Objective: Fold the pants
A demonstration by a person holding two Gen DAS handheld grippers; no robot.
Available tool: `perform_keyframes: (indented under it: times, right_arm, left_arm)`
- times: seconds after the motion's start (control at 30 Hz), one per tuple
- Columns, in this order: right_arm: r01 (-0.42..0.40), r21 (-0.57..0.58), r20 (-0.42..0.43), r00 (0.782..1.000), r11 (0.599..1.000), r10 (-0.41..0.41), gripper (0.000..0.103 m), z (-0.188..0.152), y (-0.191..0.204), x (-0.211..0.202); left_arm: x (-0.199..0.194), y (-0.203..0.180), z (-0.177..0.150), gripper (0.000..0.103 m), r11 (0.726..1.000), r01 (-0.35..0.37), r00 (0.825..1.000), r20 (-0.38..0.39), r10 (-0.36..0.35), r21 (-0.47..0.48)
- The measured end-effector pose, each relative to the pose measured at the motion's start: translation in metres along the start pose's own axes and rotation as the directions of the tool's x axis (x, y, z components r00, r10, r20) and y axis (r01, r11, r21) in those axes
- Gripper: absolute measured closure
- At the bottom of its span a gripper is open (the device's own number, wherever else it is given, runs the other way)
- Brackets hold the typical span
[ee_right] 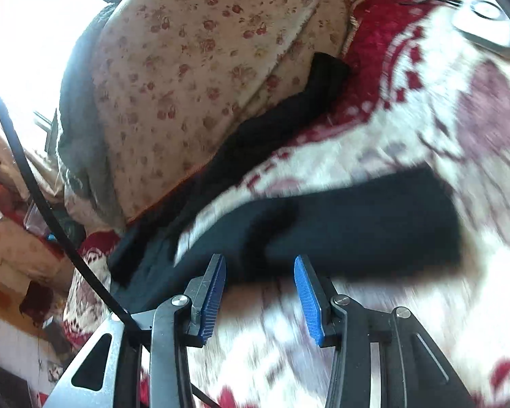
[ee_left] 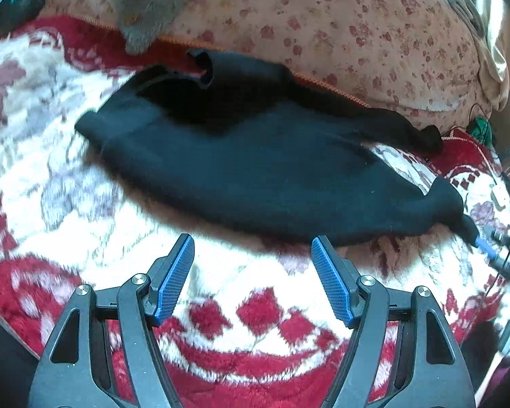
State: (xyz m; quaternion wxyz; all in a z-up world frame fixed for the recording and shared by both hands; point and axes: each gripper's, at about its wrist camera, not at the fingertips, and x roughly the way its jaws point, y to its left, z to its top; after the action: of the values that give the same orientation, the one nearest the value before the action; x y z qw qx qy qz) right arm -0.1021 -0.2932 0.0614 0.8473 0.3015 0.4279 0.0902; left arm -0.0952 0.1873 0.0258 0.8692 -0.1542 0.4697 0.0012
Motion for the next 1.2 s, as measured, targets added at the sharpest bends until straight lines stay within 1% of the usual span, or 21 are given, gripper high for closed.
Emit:
perform_keyframes:
  times: [0.07, 0.13, 0.17, 0.27, 0.33, 0.47, 0.5, 0.67, 0.73, 0.77, 0.8, 0.9, 0.97, 1.07, 1.2]
  right_arm:
    - [-0.005, 0.039, -0.011, 1.0, 0.999, 0.005, 0.062, -0.013, -0.013, -0.002]
    - [0.003, 0.07, -0.02, 1.0, 0.998, -0.002, 0.062, -0.016, -0.024, 0.003]
    - [0.01, 0.114, -0.017, 1.0, 0.993, -0.008, 0.062, -0.015, -0.032, 0.009]
    - [-0.043, 0.188, 0.038, 0.999, 0.981, 0.037, 0.062, -0.007, -0.045, 0.02]
    - [-0.072, 0.21, 0.067, 0.996, 0.975, 0.059, 0.06, -0.001, -0.048, 0.027]
    - [-0.111, 0.268, 0.117, 0.99, 0.957, 0.082, 0.057, 0.004, -0.057, 0.035]
    - [-0.119, 0.277, 0.125, 0.988, 0.954, 0.087, 0.056, 0.006, -0.058, 0.035]
    - [-0.148, 0.298, 0.155, 0.982, 0.943, 0.106, 0.056, 0.015, -0.062, 0.045]
    - [-0.16, 0.29, 0.17, 0.979, 0.944, 0.113, 0.07, 0.016, -0.064, 0.046]
    - [-0.177, 0.285, 0.18, 0.975, 0.942, 0.129, 0.083, 0.018, -0.065, 0.048]
    - [-0.195, 0.287, 0.191, 0.971, 0.938, 0.143, 0.09, 0.018, -0.068, 0.048]
    - [-0.217, 0.259, 0.232, 0.96, 0.941, 0.157, 0.093, 0.017, -0.066, 0.037]
    - [-0.221, 0.198, 0.278, 0.947, 0.955, 0.161, 0.094, 0.02, -0.056, 0.016]
    - [-0.227, 0.132, 0.304, 0.936, 0.965, 0.179, 0.094, 0.027, -0.041, -0.011]
    - [-0.167, 0.069, 0.272, 0.952, 0.983, 0.143, 0.094, 0.03, -0.022, -0.037]
  left_arm:
    - [0.001, 0.004, -0.005, 0.031, 1.0, -0.001, 1.0, -0.015, 0.001, -0.017]
    - [0.001, 0.005, -0.007, 0.031, 1.0, -0.013, 1.0, -0.013, 0.013, -0.022]
    - [0.0, 0.006, -0.007, 0.031, 0.999, -0.017, 1.0, -0.005, 0.017, -0.027]
    - [0.002, 0.007, -0.002, 0.031, 0.999, -0.014, 1.0, 0.018, 0.015, -0.051]
    - [0.007, 0.006, 0.003, 0.031, 0.998, -0.017, 0.999, 0.026, 0.019, -0.063]
    - [0.014, 0.003, 0.013, 0.031, 0.998, -0.004, 0.999, 0.051, 0.007, -0.065]
    - [0.017, 0.002, 0.015, 0.031, 0.998, 0.003, 0.998, 0.058, 0.001, -0.067]
    - [0.029, -0.001, 0.026, 0.031, 0.996, -0.02, 0.997, 0.076, 0.027, -0.086]
    - [0.032, -0.005, 0.031, 0.032, 0.996, -0.044, 0.997, 0.062, 0.049, -0.075]
    - [0.032, -0.006, 0.033, 0.049, 0.996, -0.053, 0.996, 0.064, 0.058, -0.071]
    - [0.032, -0.005, 0.034, 0.071, 0.996, -0.055, 0.996, 0.06, 0.059, -0.074]
    - [0.031, 0.002, 0.041, 0.084, 0.993, -0.03, 0.999, 0.042, 0.035, -0.111]
    - [0.026, 0.006, 0.045, 0.087, 0.992, -0.005, 0.999, 0.037, 0.01, -0.126]
    - [0.015, 0.001, 0.048, 0.088, 0.994, -0.01, 0.999, 0.049, 0.015, -0.104]
    - [-0.003, -0.008, 0.045, 0.088, 0.997, -0.012, 0.998, 0.068, 0.016, -0.071]
